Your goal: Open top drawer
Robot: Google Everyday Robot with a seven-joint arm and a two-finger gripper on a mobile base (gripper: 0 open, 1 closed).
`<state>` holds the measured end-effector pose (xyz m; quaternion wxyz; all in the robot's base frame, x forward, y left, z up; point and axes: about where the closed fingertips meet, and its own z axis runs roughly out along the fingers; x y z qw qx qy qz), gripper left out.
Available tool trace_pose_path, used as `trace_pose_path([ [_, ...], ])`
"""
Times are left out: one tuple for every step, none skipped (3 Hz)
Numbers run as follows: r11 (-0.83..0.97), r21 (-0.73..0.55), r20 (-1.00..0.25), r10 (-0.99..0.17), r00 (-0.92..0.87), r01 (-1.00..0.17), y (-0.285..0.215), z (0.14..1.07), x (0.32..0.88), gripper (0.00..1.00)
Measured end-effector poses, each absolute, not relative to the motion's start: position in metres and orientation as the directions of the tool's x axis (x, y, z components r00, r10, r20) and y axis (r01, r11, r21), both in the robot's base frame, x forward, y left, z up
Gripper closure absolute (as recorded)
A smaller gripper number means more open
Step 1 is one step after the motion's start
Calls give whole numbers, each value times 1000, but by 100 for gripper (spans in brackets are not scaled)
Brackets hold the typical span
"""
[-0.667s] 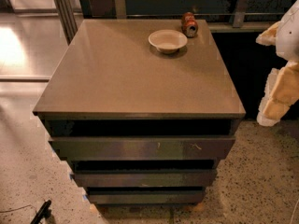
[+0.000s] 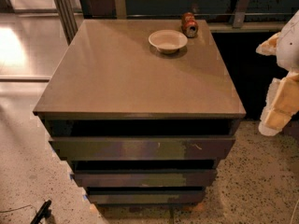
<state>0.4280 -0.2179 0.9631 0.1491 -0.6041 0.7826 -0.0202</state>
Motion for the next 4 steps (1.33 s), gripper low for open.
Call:
trace_pose_path([
  [268,-185,-207,-951,-229,-945,-219,953,420,0],
  [247,-109,-200,-954,-222,-963,-213,925,404,0],
  [204,-24,-182,-964,-197,-979,-206,897,384,0],
  [137,82,-137,-979,-148,-987,-194,862,355,0],
])
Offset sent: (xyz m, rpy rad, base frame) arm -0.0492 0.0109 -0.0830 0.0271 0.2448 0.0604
